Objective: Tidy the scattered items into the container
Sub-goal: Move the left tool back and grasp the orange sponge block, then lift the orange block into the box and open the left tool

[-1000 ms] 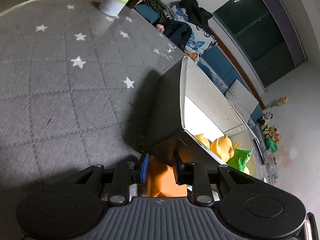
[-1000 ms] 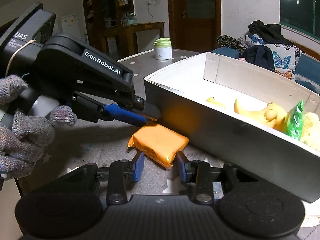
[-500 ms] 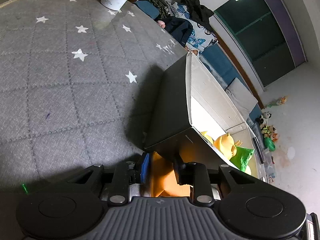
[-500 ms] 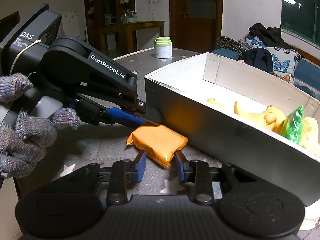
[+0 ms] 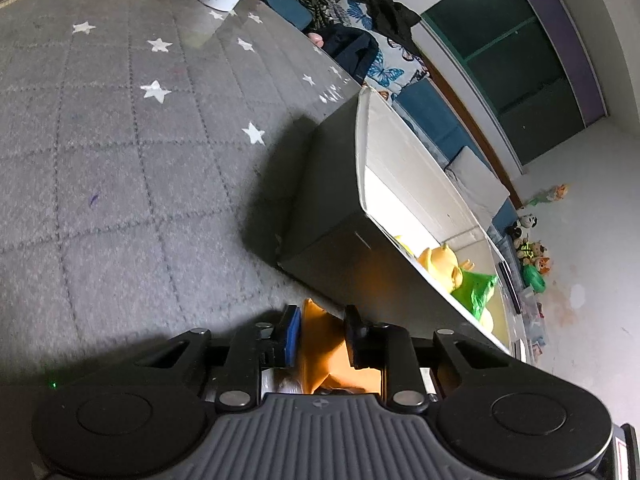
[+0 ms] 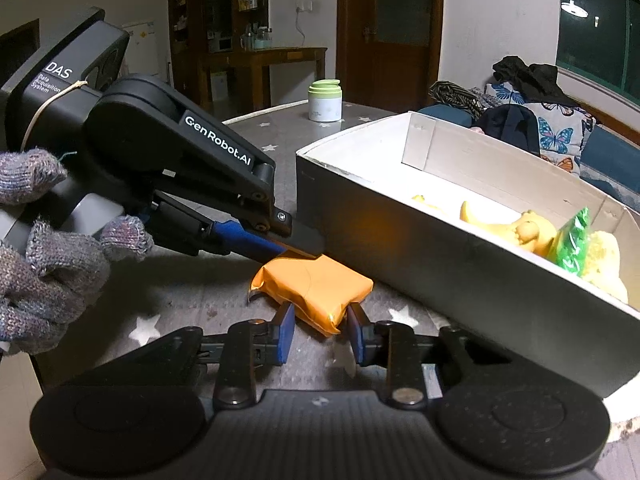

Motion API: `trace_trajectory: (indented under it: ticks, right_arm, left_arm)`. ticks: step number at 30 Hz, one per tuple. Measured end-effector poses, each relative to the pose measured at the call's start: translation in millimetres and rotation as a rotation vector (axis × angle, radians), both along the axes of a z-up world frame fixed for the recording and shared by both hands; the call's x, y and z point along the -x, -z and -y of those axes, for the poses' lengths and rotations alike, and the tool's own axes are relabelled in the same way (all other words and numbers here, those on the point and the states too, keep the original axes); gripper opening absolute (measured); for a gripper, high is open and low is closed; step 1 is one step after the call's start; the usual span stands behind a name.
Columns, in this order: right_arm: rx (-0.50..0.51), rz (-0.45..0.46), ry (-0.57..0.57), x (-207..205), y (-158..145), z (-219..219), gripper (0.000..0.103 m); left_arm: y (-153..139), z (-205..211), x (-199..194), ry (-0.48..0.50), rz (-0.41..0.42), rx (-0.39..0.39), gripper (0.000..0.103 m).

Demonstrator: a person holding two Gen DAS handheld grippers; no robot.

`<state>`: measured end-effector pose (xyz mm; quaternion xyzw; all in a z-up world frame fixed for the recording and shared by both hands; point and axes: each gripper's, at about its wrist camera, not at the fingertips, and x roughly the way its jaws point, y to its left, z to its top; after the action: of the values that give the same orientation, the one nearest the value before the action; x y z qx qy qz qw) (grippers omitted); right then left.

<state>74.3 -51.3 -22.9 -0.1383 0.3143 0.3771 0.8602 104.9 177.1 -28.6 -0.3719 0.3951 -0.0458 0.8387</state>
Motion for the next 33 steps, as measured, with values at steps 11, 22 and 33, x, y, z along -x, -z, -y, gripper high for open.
trace_trajectory:
  ticks: [11, 22, 33]
  right_arm:
    - [-0.046, 0.05, 0.022, 19, -18, 24, 0.028]
    - [-0.1, 0.195, 0.084, 18, -50, 40, 0.028]
    - [-0.077, 0.232, 0.174, -24, -55, 46, 0.028]
  left_arm:
    - [-29, 19, 16, 0.038, 0.091, -0.015, 0.023]
    - [-70, 38, 1, 0.083, 0.228, -0.042, 0.022]
    - [-64, 55, -57, 0.119, 0.254, -0.026, 0.023]
